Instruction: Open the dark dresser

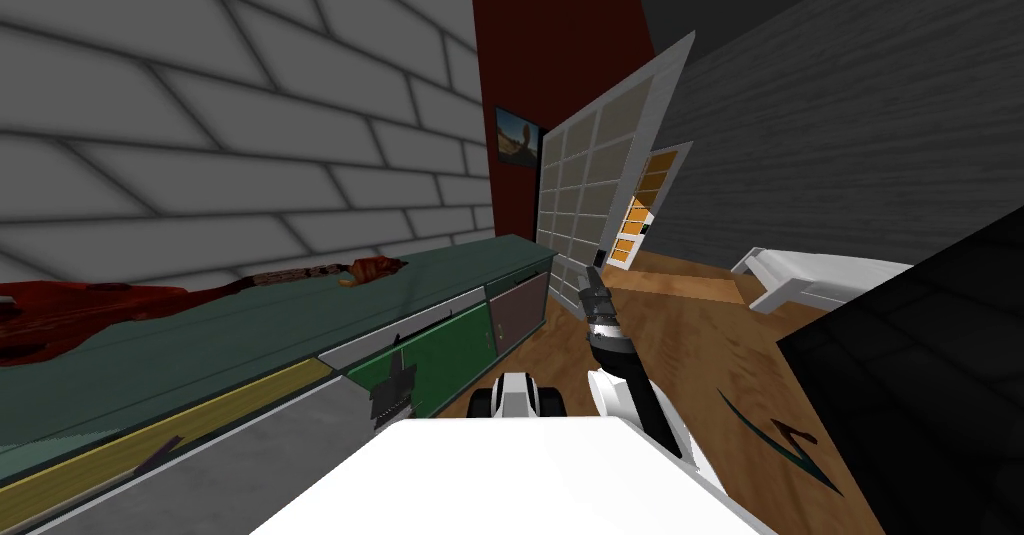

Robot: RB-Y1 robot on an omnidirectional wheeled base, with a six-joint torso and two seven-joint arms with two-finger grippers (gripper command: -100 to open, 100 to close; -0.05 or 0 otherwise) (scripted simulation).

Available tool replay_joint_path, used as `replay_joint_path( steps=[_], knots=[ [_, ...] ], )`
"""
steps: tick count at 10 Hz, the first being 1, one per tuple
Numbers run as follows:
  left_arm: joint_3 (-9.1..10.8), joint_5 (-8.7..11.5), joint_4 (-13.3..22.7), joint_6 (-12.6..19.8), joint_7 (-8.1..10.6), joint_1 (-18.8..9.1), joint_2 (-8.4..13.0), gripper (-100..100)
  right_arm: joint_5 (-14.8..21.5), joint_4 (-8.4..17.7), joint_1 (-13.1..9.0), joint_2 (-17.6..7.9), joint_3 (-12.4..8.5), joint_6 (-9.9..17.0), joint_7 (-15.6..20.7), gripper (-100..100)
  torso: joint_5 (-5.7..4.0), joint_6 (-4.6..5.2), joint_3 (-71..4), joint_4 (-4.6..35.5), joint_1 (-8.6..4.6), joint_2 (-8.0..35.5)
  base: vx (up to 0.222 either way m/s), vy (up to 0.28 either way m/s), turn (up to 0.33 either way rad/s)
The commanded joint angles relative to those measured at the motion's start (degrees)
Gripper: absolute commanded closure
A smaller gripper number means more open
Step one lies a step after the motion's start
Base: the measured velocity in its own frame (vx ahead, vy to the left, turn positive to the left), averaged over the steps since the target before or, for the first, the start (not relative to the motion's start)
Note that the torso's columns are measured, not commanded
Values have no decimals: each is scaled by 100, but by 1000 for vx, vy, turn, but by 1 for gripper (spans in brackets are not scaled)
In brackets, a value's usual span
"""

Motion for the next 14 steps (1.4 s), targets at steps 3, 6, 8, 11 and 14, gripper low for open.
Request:
replay_joint_path(
  steps=[3, 6, 8, 11, 14],
  knots=[
    [-14, 10, 8, 32, 6, -18, 629, -100, 0, 0, 0, 1, 1, 0, 0, 0, -4, 0, 10, 5, -13, 15, 1, -9, 0],
    [-30, 27, 1, 99, 13, -44, 1024, -100, 0, 0, 0, 1, 1, 0, 0, 0, -2, 0, 6, 3, -7, 10, 1, -19, 0],
    [-87, 114, -120, 299, 55, -124, 1027, -100, 0, 0, 0, 1, 1, 0, 0, 0, -11, 2, 3, 9, -11, 9, 10, -55, 7],
    [-161, 250, -350, 541, 122, -225, 1010, -100, 0, 0, 0, 2, 2, 0, 0, 0, -30, 25, 2, 18, -62, 12, 16, -147, 16],
    [-171, 279, -413, 562, 136, -236, 660, -100, 0, 0, -1, 1, 1, 0, 0, 0, -28, 32, 6, 24, -46, 19, 4, -43, -7]
  ],
)
